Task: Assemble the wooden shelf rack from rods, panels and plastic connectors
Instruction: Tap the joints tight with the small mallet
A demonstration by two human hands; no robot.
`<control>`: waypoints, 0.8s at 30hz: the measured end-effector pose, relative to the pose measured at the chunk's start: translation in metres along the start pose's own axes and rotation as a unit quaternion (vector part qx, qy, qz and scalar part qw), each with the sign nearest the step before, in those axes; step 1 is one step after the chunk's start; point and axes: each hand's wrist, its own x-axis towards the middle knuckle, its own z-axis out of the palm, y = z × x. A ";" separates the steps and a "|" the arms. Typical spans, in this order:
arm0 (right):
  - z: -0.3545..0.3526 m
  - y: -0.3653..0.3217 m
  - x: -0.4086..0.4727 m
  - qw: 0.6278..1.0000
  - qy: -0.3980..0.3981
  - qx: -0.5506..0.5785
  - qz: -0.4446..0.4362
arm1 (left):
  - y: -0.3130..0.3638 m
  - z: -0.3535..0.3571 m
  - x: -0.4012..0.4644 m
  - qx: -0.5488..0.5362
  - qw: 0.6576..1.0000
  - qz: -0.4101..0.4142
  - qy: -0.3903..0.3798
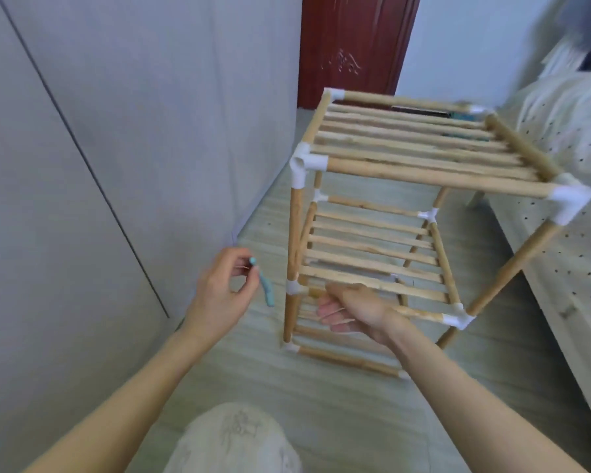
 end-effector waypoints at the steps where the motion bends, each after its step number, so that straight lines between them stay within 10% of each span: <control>1: 0.000 -0.008 -0.013 0.998 -0.035 0.043 0.015 | 0.020 -0.005 0.007 -0.013 0.999 0.037 0.004; 7: -0.020 -0.059 -0.077 0.980 -0.108 0.152 -0.075 | 0.127 -0.006 0.028 0.078 0.919 0.383 -0.051; 13: -0.085 -0.068 -0.135 0.965 0.007 0.178 -0.194 | 0.185 0.026 0.039 0.124 0.844 0.512 -0.099; 19: -0.167 -0.048 -0.163 0.908 0.351 0.052 -0.224 | 0.190 0.072 0.074 0.221 0.906 0.325 -0.156; 24: -0.219 -0.043 -0.178 0.914 0.371 -0.098 -0.129 | 0.159 0.095 0.103 0.364 0.882 0.143 -0.262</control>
